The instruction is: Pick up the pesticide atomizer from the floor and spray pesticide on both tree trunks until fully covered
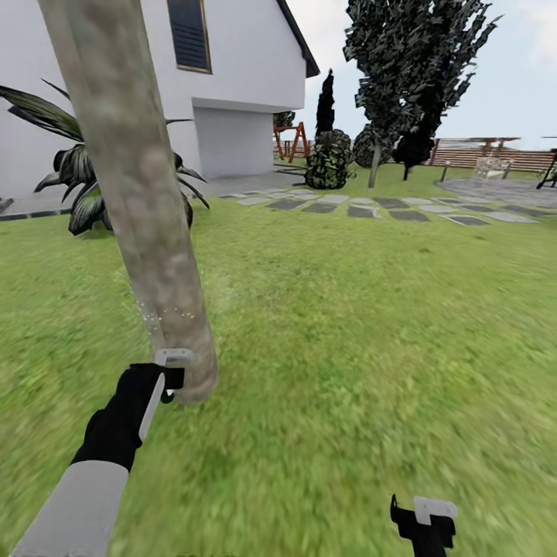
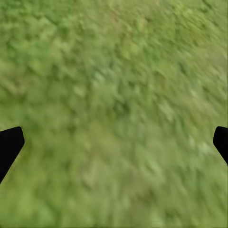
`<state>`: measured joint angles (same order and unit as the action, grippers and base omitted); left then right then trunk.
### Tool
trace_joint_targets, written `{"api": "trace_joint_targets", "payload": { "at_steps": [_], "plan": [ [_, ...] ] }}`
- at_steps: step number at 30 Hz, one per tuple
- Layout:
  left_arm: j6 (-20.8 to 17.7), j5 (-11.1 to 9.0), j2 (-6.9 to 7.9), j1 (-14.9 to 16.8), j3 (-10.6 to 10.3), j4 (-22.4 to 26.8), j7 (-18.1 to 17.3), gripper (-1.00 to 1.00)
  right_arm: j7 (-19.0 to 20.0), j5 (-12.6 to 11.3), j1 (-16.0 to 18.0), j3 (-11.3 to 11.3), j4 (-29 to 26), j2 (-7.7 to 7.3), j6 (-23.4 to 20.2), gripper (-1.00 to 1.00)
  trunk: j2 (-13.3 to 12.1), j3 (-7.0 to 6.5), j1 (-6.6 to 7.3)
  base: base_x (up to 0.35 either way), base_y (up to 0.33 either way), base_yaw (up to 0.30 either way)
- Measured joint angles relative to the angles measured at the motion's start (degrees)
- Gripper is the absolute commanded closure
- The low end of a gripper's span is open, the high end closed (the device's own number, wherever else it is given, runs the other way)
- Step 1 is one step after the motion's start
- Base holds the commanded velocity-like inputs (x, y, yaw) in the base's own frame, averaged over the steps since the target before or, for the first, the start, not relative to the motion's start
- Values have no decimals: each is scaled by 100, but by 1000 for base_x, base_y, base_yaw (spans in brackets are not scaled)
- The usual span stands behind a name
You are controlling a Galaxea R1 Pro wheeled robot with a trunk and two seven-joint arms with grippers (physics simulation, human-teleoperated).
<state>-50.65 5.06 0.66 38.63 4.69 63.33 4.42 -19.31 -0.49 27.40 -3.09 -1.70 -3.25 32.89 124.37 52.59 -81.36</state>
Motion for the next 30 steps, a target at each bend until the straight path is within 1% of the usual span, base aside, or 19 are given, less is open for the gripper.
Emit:
{"api": "trace_joint_targets", "payload": {
  "at_steps": [1,3,5,7,8,10,11,12,14,18,19,21,23,26,30],
  "plan": [
    [-9,-2,2,11,1,-20,-1,100,0,0,0,0,0,0,0,-100,0,0,0,2,-5,275],
    [-200,-10,5,77,4,-65,-5,100,1,0,0,0,0,0,-1,-100,0,0,0,1,-2,276],
    [-549,-13,5,338,-1,-98,-21,100,1,0,0,0,0,0,-1,-100,0,-1,0,0,-1,276],
    [-664,-8,8,558,-3,-170,-27,100,1,0,0,0,0,0,-1,-100,0,-1,0,0,0,276],
    [-718,-10,18,820,-5,-324,-29,100,1,0,0,1,0,0,-1,-100,0,-1,0,0,0,276],
    [-747,-9,40,1234,-3,-721,-30,100,0,0,0,0,0,0,1,-100,0,-1,0,0,0,276],
    [-754,-7,57,1374,-2,-886,-30,100,0,0,0,0,0,0,3,-100,0,0,0,0,0,271],
    [-760,-14,76,1586,-3,-1140,-32,100,0,0,0,0,0,0,6,-100,0,-1,0,0,0,189],
    [-766,2,128,1929,-6,-1496,-33,100,0,0,0,0,-1,0,8,-100,0,-1,0,0,0,63],
    [-778,1,252,2364,-10,-1616,-33,100,7,1,-1,-1,6,0,8,-100,1,-1,1,0,0,11],
    [-787,21,304,2459,-10,-1621,-33,100,9,1,-1,-1,7,0,8,-100,0,-1,0,0,0,1],
    [-791,11,402,2487,-16,-1619,-33,100,9,0,-1,-1,4,-6,8,-100,0,0,0,0,0,0],
    [-779,-16,447,2420,-56,-1611,-34,100,9,0,-1,0,7,-8,5,-100,0,0,0,8,0,0],
    [-774,-26,443,2356,-67,-1566,-37,100,9,1,-1,-1,8,-3,1,-100,0,0,2,143,-69,0],
    [-773,-28,392,2339,-59,-1547,-37,100,8,1,0,-1,8,-1,1,-100,0,0,2,223,-168,0]
  ]
}}
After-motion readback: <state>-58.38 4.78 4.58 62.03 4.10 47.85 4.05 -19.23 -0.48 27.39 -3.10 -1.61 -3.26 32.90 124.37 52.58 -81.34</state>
